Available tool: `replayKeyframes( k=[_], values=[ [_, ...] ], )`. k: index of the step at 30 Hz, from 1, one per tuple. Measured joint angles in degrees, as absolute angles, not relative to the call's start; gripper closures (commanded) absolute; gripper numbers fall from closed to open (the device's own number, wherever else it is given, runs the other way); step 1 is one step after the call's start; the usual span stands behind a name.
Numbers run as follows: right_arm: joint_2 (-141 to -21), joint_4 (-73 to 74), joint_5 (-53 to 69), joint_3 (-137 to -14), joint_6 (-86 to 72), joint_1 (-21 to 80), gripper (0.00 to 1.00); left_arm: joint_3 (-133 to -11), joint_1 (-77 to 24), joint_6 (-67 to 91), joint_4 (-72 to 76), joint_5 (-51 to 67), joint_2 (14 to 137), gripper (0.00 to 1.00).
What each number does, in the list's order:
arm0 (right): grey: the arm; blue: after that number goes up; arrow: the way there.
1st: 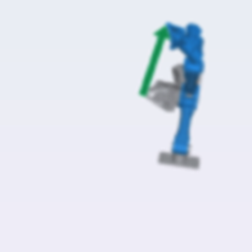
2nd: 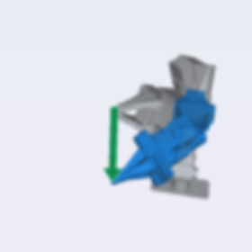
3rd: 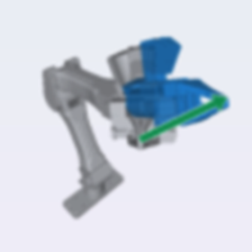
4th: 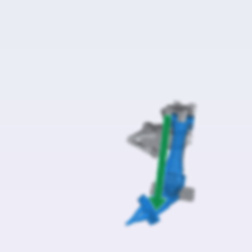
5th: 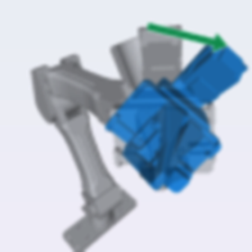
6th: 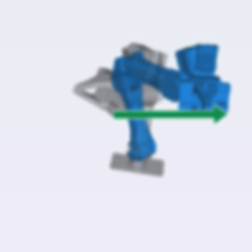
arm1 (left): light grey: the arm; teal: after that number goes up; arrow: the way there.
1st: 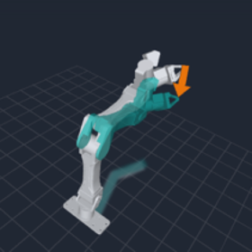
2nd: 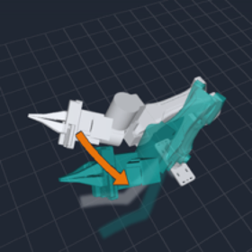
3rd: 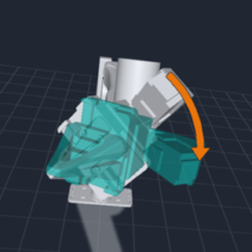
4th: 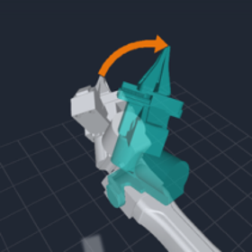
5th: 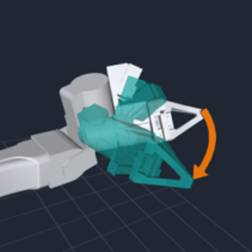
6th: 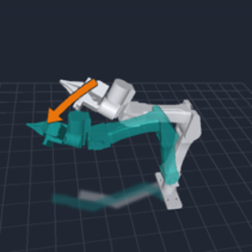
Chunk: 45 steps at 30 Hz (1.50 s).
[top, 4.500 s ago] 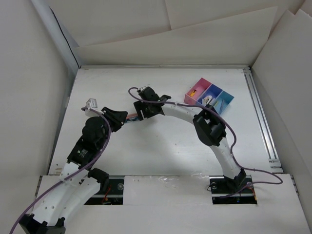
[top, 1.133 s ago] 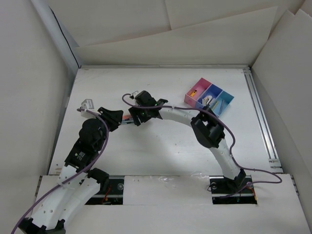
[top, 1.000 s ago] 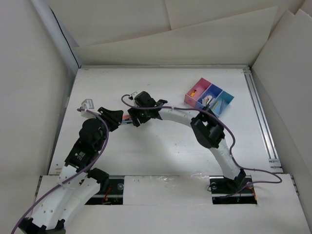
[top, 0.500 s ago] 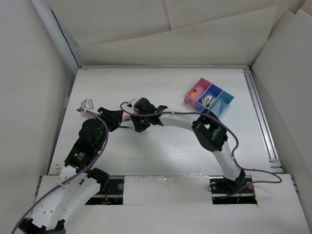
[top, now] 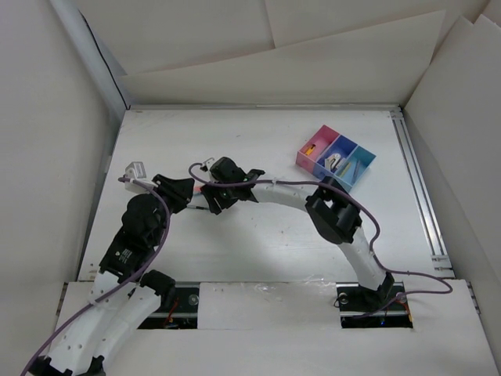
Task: Sort the stationery into containers
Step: Move the pen to the center of the board.
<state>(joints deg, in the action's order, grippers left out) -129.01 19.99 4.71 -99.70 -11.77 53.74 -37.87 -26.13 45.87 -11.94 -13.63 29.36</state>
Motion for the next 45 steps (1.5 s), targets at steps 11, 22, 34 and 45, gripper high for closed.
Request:
replayKeyframes(
  k=[11,22,34,45],
  values=[
    [-131.04,17.93,4.71,-101.58,-12.43,56.36,0.58,-40.10,-25.87,45.69,-13.17,-15.20,27.57,0.78],
    [-127.61,7.70,3.53,-91.94,-16.95,57.04,1.00,-42.39,-25.87,45.69,-14.46,-15.11,25.82,0.78],
    [-114.02,8.49,0.80,-73.78,-20.95,61.21,1.00,-42.46,-25.87,45.98,-14.85,-15.00,24.51,0.78],
    [-110.19,8.78,-3.62,-68.69,-24.62,62.72,0.58,-39.07,-25.87,47.05,-14.96,-14.17,28.38,0.78]
  ],
)
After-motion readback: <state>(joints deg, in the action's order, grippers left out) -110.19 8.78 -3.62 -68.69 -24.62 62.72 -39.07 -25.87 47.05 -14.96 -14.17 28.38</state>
